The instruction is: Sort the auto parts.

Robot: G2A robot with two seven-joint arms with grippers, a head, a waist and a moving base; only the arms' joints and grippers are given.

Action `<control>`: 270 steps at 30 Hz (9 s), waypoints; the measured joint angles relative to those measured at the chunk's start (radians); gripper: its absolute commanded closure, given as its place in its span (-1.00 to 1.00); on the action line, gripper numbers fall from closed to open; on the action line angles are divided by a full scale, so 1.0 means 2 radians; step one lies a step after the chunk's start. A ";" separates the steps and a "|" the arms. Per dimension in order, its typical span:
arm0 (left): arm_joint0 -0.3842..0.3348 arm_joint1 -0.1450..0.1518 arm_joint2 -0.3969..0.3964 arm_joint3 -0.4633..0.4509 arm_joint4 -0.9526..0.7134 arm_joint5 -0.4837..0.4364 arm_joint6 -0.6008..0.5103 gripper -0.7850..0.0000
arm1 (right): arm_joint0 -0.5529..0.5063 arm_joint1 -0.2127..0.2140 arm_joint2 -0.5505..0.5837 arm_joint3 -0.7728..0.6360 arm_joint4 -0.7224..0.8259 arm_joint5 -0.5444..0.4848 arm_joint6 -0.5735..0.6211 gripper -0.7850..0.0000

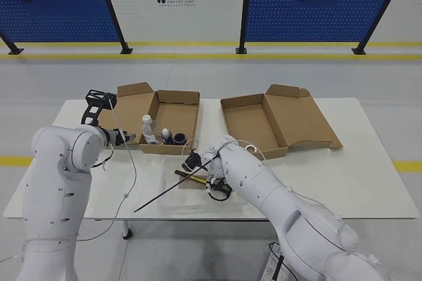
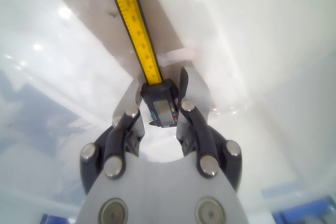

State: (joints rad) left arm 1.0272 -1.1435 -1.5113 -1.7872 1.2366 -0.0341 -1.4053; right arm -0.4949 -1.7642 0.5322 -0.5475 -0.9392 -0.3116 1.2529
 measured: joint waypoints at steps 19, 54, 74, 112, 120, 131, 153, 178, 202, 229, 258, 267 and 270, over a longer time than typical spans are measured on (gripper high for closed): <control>0.000 0.000 0.000 0.000 0.000 0.000 0.000 -1.00 | -0.012 0.009 0.011 -0.018 -0.010 0.001 0.014 0.88; 0.000 0.000 0.000 0.000 0.000 0.000 0.000 -1.00 | -0.058 0.048 0.098 -0.191 0.062 -0.010 0.036 1.00; 0.000 0.000 0.000 0.000 0.000 0.000 0.000 -1.00 | -0.154 0.108 0.230 -0.357 0.159 -0.033 0.089 1.00; 0.013 0.007 -0.010 0.004 0.001 0.009 0.030 -1.00 | -0.151 0.162 0.269 -0.374 0.296 -0.035 0.012 1.00; 0.008 0.008 -0.002 0.004 0.003 0.009 0.032 -1.00 | -0.126 0.171 0.290 -0.366 0.256 0.012 -0.027 1.00; 0.002 0.009 0.003 0.009 0.000 0.013 0.037 -1.00 | -0.071 0.187 0.314 -0.304 0.079 0.136 -0.070 1.00; -0.017 0.010 0.014 0.030 0.002 0.023 0.041 -1.00 | 0.053 0.154 0.227 -0.015 -0.015 0.171 -0.140 1.00; -0.021 0.013 0.011 0.033 0.006 0.026 0.041 -1.00 | 0.091 0.105 0.183 0.134 0.004 0.160 -0.178 0.70; -0.020 0.016 0.011 0.032 -0.001 0.026 0.042 -1.00 | 0.111 0.100 0.199 0.143 0.038 0.150 -0.219 0.11; 0.016 0.018 -0.020 -0.005 -0.025 0.066 0.077 -1.00 | -0.266 0.179 0.416 -0.521 0.138 0.241 -0.264 1.00; 0.021 0.019 -0.020 -0.008 -0.022 0.066 0.076 -1.00 | -0.378 0.190 0.491 -0.605 0.217 0.219 -0.280 1.00; 0.021 0.019 -0.020 -0.008 -0.022 0.066 0.076 -1.00 | -0.378 0.190 0.491 -0.605 0.217 0.219 -0.280 1.00; 0.021 0.019 -0.020 -0.008 -0.022 0.066 0.076 -1.00 | -0.378 0.190 0.491 -0.605 0.217 0.219 -0.280 1.00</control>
State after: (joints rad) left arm 1.0687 -1.1055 -1.5518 -1.8032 1.1935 0.0983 -1.2533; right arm -1.2503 -1.3846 1.5137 -1.7579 -0.5047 0.1274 0.6929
